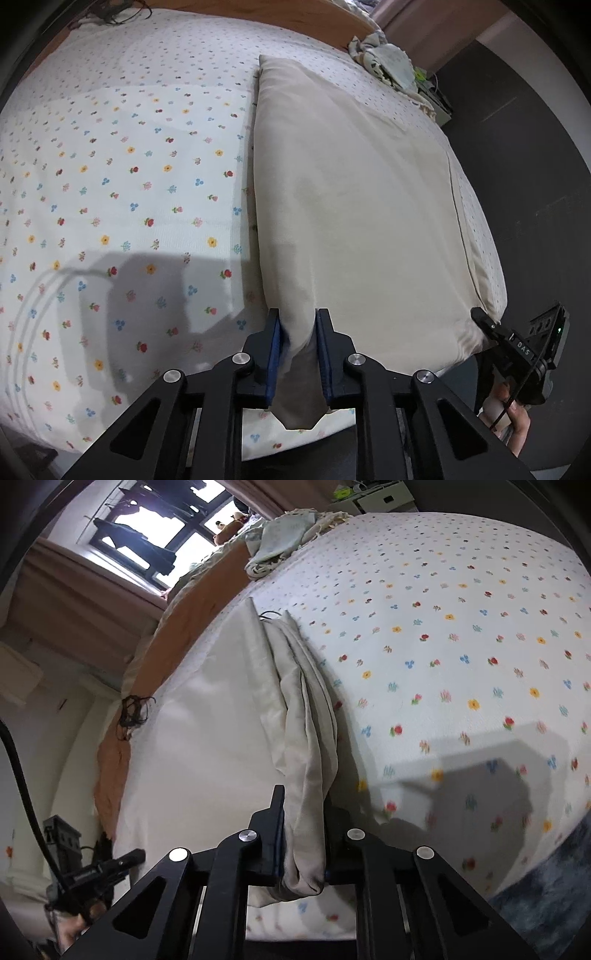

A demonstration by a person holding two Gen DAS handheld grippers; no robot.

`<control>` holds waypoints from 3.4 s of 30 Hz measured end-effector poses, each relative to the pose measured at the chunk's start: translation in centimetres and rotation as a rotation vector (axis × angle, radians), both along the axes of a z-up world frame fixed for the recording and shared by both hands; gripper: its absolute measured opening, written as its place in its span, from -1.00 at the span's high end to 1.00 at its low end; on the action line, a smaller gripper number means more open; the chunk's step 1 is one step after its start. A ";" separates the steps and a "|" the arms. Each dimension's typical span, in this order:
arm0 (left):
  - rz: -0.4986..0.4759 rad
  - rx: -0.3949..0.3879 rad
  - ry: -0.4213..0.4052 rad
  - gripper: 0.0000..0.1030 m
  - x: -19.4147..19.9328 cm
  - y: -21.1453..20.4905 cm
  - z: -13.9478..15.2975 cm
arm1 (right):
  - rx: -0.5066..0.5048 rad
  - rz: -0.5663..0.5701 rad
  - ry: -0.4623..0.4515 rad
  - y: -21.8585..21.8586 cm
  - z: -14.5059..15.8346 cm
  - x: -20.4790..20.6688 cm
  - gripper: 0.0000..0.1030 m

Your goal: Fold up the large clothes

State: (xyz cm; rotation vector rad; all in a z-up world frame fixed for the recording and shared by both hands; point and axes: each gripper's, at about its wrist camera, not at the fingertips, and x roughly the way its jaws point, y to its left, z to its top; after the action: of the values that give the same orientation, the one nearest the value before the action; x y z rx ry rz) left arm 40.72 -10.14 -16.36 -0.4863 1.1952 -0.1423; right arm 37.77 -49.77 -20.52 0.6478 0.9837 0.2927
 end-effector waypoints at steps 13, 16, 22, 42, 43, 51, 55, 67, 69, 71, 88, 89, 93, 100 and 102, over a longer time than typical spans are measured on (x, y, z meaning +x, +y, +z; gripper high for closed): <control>-0.001 -0.064 0.077 0.24 -0.7 1.7 -0.3 | -0.046 0.077 0.129 -1.6 0.1 -2.8 0.09; 0.028 -0.083 0.072 0.20 0.2 2.2 -0.5 | -0.084 0.050 0.102 -2.6 1.2 -1.6 -0.30; 0.051 -0.090 0.070 0.17 2.6 2.7 -0.6 | -0.040 0.101 0.084 -3.3 1.4 3.1 -0.35; 0.058 -0.088 0.016 0.12 13.5 4.2 -2.1 | 0.059 0.237 0.174 1.7 -1.9 19.1 -0.35; 0.058 -0.084 0.014 0.12 13.8 4.3 -2.1 | 0.048 0.241 0.175 2.2 -1.9 19.7 -0.35; 0.044 -0.066 0.011 0.10 17.1 3.8 -3.2 | 0.033 0.263 0.192 4.0 -2.1 21.7 -0.38; 0.058 -0.039 0.019 0.12 17.7 3.3 -2.8 | 0.068 0.227 0.210 3.2 -2.3 21.5 0.00; 0.016 0.062 -0.140 0.67 15.0 -0.1 4.8 | 0.025 0.219 0.019 3.9 6.0 16.6 0.71; 0.010 0.055 -0.172 0.69 14.2 -0.5 6.3 | 0.016 0.209 -0.005 3.5 7.7 15.4 0.71; 0.003 0.043 -0.204 0.70 13.3 -1.0 8.0 | 0.013 0.197 -0.023 2.7 9.1 14.3 0.71; -0.179 -0.143 -0.396 0.73 8.0 -11.6 18.7 | -0.142 0.071 -0.281 -6.2 24.1 4.3 0.71; -0.190 -0.155 -0.398 0.73 7.8 -12.6 19.0 | -0.154 0.057 -0.295 -7.0 24.9 3.7 0.71; -0.238 -0.206 -0.407 0.73 7.3 -16.8 20.1 | -0.212 0.015 -0.334 -10.0 28.0 1.6 0.71; -0.330 -0.266 -0.407 0.73 6.6 -24.1 21.0 | -0.318 -0.044 -0.370 -15.4 32.1 -1.8 0.71; -0.354 -0.285 -0.400 0.73 6.5 -25.8 20.9 | -0.328 -0.063 -0.371 -17.2 32.7 -2.5 0.71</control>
State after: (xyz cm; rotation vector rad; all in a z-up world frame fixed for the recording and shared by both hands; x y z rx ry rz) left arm 47.19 -35.96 4.53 -0.4629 0.8590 -0.6902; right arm 35.26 -66.92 12.22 0.3079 0.6339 0.1809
